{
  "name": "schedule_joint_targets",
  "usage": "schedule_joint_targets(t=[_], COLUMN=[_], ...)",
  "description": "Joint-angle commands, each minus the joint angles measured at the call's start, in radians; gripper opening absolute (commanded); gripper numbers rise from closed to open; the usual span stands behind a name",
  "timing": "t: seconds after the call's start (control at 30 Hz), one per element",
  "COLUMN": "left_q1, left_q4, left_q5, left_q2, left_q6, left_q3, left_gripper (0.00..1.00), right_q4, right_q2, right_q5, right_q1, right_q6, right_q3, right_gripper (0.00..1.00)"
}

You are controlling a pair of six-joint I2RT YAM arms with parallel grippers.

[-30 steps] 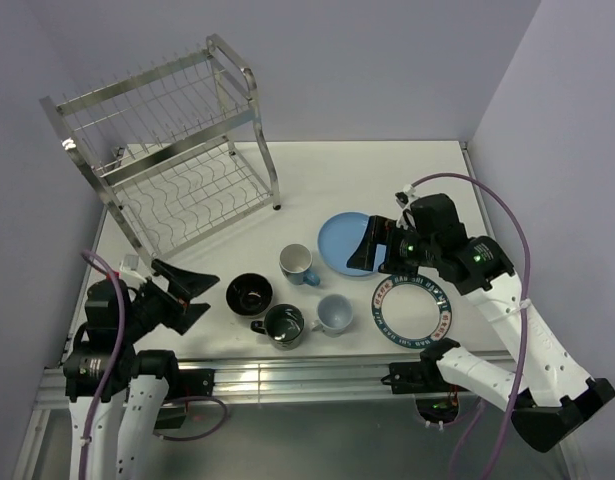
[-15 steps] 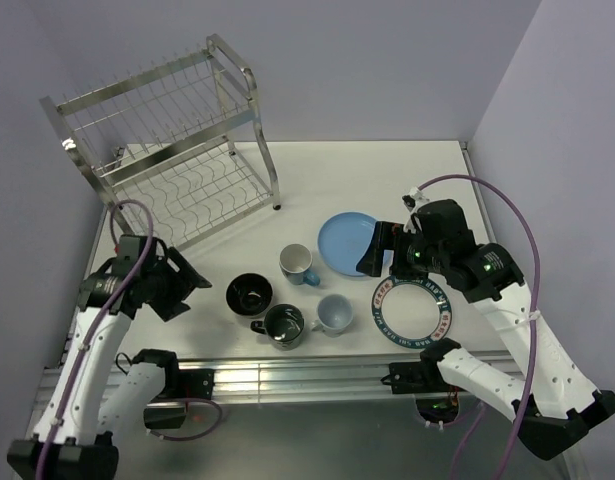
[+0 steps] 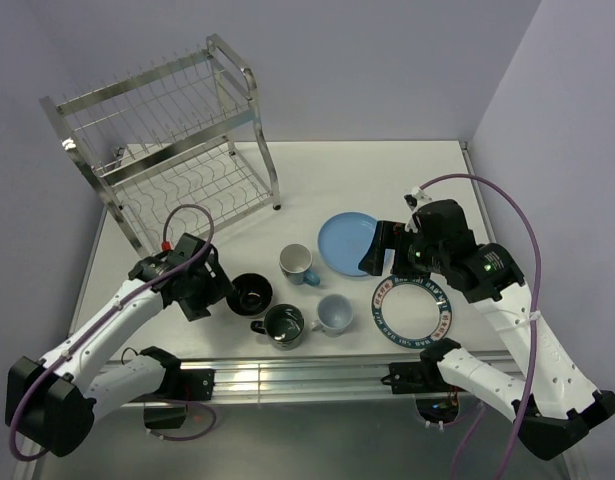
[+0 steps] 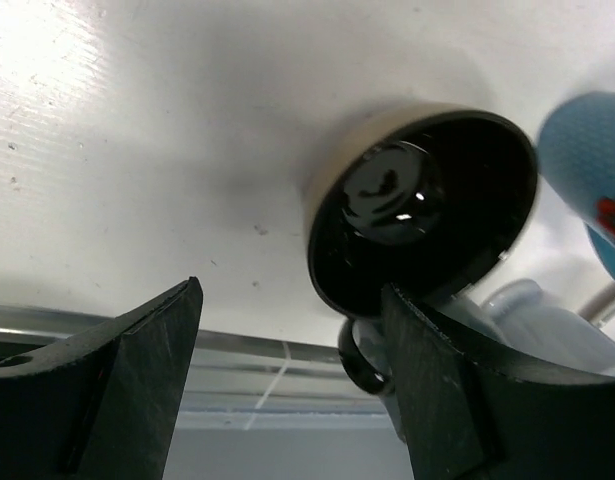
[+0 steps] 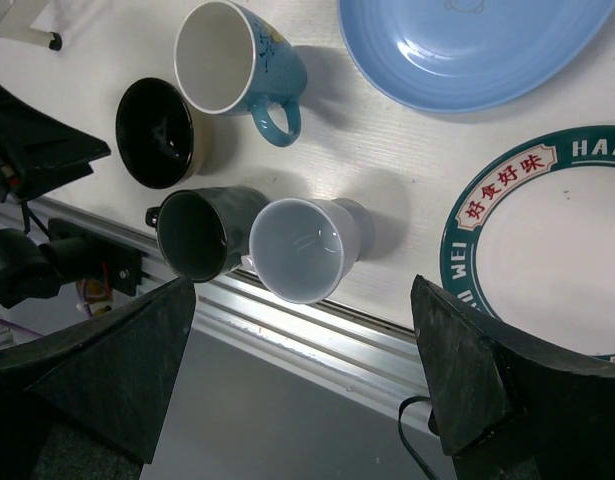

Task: Load the mixed dishes into the dish rack

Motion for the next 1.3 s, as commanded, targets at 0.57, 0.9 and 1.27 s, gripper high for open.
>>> schedule_joint_targets(t=[0.57, 0.9, 1.27], left_q1=[-0.016, -0.016, -0.018], left_q4=[0.286, 0.180, 0.128], left_q5=[-0.008, -0.061, 0.044], left_q2=[0.193, 0.044, -0.237], left_q6=[-0.006, -0.007, 0.056], left_q3=[-0.084, -0.075, 0.128], left_gripper=[0.05, 0.00, 0.00], right_q4=[-0.025, -0.008, 0.064], right_q2=[-0.041, -0.006, 0.229], right_q5=[0.006, -0.103, -0.333], right_q1=[0.004, 0.004, 0.133], right_q6=[-0.001, -0.060, -0.095], right_q3=[0.002, 0.010, 0.198], right_gripper=[0.95, 0.93, 0.89])
